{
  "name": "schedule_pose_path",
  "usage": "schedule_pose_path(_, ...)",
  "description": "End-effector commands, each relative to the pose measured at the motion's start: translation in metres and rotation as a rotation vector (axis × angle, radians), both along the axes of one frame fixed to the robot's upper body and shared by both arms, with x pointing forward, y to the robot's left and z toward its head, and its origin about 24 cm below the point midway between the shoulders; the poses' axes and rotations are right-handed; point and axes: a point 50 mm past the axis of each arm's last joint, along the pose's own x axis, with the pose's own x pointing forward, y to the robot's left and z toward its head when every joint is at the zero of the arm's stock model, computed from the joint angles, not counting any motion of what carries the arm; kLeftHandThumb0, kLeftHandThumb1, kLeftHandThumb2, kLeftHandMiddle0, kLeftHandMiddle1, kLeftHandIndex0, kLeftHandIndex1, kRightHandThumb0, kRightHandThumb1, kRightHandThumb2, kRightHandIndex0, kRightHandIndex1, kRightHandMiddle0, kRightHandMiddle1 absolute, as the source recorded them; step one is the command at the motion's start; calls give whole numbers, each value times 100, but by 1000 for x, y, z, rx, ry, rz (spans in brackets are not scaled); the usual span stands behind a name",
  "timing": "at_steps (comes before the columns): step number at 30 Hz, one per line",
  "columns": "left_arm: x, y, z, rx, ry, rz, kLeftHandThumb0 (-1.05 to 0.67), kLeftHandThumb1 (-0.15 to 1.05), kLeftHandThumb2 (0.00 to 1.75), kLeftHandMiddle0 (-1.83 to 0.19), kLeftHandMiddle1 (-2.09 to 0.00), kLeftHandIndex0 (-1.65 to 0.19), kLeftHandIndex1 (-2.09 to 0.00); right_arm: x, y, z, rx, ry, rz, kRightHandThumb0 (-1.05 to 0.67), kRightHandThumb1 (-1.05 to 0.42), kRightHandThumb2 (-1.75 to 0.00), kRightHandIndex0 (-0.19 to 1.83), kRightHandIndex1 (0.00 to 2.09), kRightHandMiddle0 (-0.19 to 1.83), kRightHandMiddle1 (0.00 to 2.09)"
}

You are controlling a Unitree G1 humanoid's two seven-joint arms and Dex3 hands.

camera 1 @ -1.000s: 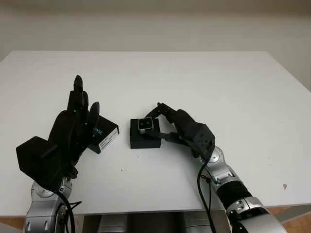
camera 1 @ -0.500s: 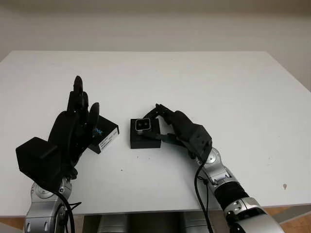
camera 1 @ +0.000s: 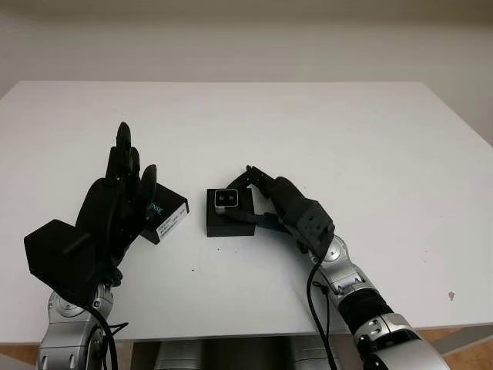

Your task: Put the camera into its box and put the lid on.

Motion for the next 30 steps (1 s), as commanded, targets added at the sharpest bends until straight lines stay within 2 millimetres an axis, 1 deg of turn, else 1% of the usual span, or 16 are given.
schedule_pose_path(1,-2,1,4,5,-18,-3,-84,105,55,19,0,19,0,1,2,3,-8,-19,9,-52,-105,-14,4,5,33,158)
schedule_pose_path(19,-2,2,4,7,-20,-8,-83,105,55,19,0,19,0,3,-3,5,-7,-21,-8,-52,-105,-14,3,5,33,156)
schedule_pose_path(30,-3,2,4,8,-19,-23,-83,105,56,19,0,19,0,3,-3,3,-12,-17,-9,-52,-105,-14,3,5,33,155)
